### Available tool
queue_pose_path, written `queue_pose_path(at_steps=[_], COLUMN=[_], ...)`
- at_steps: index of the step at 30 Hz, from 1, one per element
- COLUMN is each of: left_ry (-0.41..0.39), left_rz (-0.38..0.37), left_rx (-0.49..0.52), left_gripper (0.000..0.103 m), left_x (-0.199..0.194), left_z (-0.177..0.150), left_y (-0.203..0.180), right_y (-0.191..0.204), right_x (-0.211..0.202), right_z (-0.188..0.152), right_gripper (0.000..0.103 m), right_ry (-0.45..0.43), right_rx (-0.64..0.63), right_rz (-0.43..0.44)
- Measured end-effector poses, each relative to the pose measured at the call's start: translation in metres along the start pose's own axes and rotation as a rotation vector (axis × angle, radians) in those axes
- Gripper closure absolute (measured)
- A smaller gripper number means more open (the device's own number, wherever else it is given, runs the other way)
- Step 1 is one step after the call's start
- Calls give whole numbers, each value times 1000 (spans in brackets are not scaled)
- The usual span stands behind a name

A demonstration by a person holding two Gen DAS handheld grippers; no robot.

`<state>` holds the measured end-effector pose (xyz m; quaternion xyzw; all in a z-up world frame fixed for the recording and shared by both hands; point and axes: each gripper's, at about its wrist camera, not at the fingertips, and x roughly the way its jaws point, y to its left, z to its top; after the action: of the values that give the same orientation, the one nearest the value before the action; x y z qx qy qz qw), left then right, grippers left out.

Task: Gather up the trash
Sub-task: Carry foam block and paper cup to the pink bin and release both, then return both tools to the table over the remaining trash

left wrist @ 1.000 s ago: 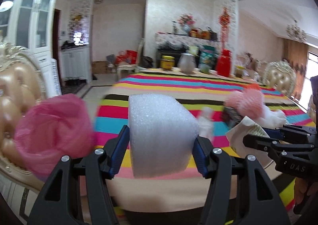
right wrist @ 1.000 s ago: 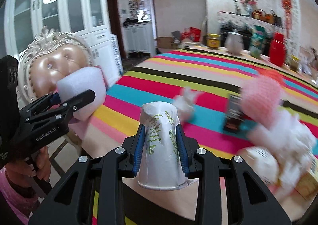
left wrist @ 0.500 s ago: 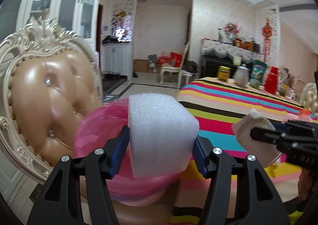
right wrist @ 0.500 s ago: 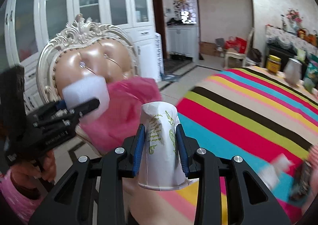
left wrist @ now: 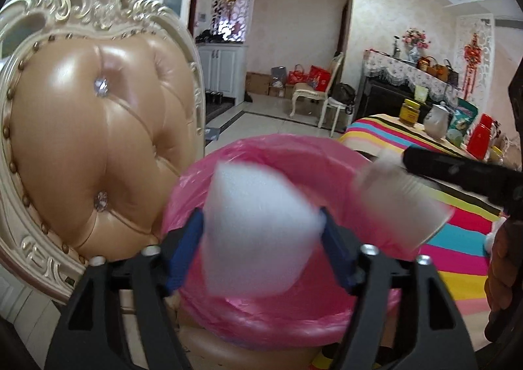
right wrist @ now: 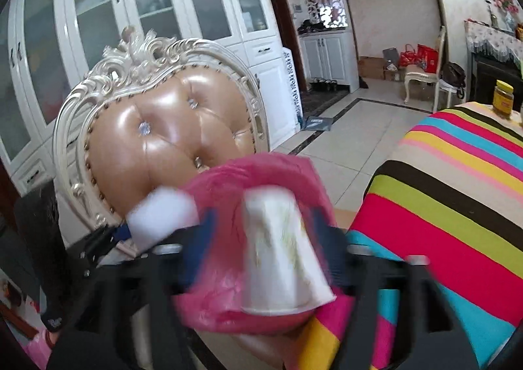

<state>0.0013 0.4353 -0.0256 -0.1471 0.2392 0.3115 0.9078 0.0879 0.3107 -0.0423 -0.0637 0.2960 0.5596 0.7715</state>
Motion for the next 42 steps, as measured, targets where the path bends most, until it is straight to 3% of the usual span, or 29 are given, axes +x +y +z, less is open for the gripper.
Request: queue_pose_path(at_steps=[5,8,11,23,30,36,42], left_ry=[-35,-74,-85,-51,-21,49,81], left_rz=[48,60,37,-135,-250,-391,-501], left_rx=[11,-3,-6,94,177,245,358], left_gripper=[16,4,5,5,5,5,5], left_x=[-10,-25,-38,-56,-61,-59,-69], left_z=[-7,-12,-18,-42,-52,-67,-89], left_y=[1,-4,-16,-105,-171,-242,-318], right_y=[-11,-17,-28,-71,-111,-148,-182], right_x=[-18,-41,-64,-150,-212,-278,-340], right_z=[-2,-8,-17,-71,-120,-165,-202], right_gripper=[32,32,32,23,23,23,23], right_ry=[-32,-62,-79,-85,-65,-63,-75], right_rx=[15,15,37,99,177,260,355], right_rz=[-21,-59,-92,-289,-495,-692,-817])
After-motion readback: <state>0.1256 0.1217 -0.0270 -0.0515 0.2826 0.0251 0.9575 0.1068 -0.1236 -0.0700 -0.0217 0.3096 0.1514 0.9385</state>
